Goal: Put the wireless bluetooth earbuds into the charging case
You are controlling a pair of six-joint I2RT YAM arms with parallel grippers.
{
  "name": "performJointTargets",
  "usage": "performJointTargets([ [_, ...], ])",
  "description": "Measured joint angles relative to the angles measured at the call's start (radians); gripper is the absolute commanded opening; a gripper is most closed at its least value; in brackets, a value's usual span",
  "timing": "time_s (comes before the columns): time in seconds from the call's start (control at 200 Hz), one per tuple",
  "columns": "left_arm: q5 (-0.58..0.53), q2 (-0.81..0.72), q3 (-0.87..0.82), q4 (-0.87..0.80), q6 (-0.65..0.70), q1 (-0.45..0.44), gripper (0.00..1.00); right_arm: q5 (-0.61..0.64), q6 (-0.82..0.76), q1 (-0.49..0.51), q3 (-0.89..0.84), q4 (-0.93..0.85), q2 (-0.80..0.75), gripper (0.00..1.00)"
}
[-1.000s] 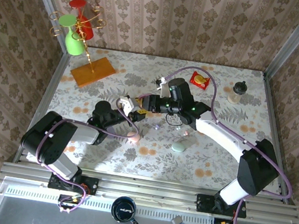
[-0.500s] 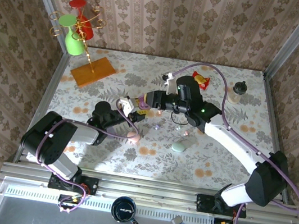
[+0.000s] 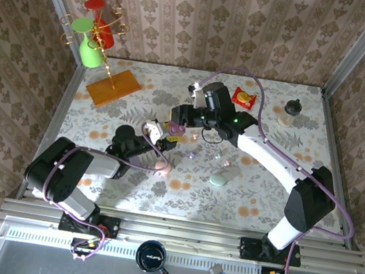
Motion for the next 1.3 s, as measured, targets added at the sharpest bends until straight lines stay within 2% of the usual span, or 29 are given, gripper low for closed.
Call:
performJointTargets([
  [0.385,-0.082,-0.047,0.0,0.008,-0.08,-0.013,0.12,-0.003,0.002,-0.001,-0.096,-0.003,-0.105,0.44],
  [0.48,-0.098,-0.052,0.0,0.014,-0.11,-0.014,0.13,-0.003,0.02,-0.01,-0.146,0.021,-0.155,0.49],
  [0.615,-0.108,-0.061,0.0,0.014,-0.146,-0.014,0.15,-0.039,0.108,-0.052,-0.245,0.104,-0.225,0.59],
  [0.745,-0.097,-0.08,0.005,0.014,-0.174,-0.016,0.15,-0.121,0.24,-0.104,-0.327,0.237,-0.235,0.64],
  [1.005,-0.051,-0.092,0.026,0.019,-0.211,-0.022,0.15,-0.28,0.456,-0.116,-0.375,0.459,-0.187,0.63],
  [1.3,-0.079,-0.111,0.026,0.016,-0.218,-0.024,0.14,-0.33,0.559,-0.126,-0.383,0.561,-0.139,0.63],
])
